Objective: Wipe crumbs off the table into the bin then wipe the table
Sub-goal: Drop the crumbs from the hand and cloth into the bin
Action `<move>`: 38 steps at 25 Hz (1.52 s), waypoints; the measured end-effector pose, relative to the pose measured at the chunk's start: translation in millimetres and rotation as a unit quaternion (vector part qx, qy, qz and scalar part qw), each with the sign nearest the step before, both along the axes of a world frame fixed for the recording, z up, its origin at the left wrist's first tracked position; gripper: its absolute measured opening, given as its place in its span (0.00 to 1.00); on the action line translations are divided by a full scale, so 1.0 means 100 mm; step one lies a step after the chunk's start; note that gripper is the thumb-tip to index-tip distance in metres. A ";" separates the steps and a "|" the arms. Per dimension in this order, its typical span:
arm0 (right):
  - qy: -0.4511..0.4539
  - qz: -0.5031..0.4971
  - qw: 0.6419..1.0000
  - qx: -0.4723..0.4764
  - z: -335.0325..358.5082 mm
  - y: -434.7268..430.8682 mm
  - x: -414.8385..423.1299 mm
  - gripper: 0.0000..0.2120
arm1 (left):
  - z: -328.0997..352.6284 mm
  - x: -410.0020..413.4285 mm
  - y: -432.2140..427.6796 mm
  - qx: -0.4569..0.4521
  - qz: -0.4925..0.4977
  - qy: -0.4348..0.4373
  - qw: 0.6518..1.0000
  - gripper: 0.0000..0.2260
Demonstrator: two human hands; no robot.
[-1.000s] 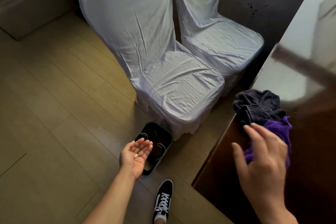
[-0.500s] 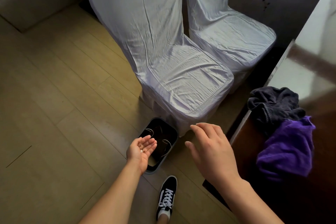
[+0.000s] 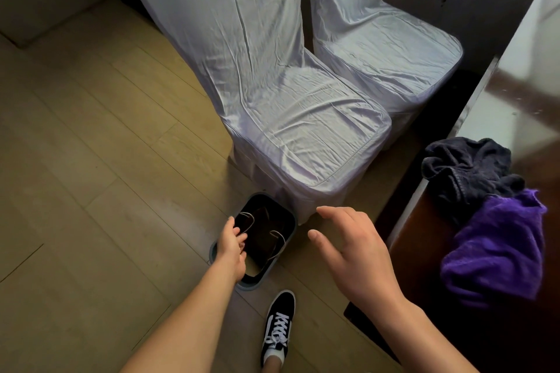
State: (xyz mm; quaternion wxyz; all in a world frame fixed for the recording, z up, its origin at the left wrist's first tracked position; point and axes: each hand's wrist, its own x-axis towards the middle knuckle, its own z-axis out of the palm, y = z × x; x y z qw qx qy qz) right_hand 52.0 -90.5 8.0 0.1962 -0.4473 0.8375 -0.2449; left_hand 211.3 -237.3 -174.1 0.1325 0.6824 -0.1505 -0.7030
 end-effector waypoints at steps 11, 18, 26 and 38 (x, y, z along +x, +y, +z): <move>-0.052 -0.025 0.998 -0.019 -0.02 0.06 0.02 0.15 | 0.06 -0.14 -0.12 0.028 -0.017 -0.022 0.999 0.37; -0.094 -0.062 0.992 -0.058 0.09 0.09 0.02 0.13 | 0.22 0.00 -0.16 0.040 0.081 0.141 0.986 0.38; -0.132 -0.116 0.977 -0.122 0.48 0.44 -0.07 0.12 | 0.69 -0.01 -0.09 -0.018 0.071 0.307 0.949 0.33; -0.180 -0.132 0.967 -0.120 0.42 0.57 -0.01 0.11 | 0.46 -0.23 -0.06 -0.145 -0.147 -0.038 0.978 0.21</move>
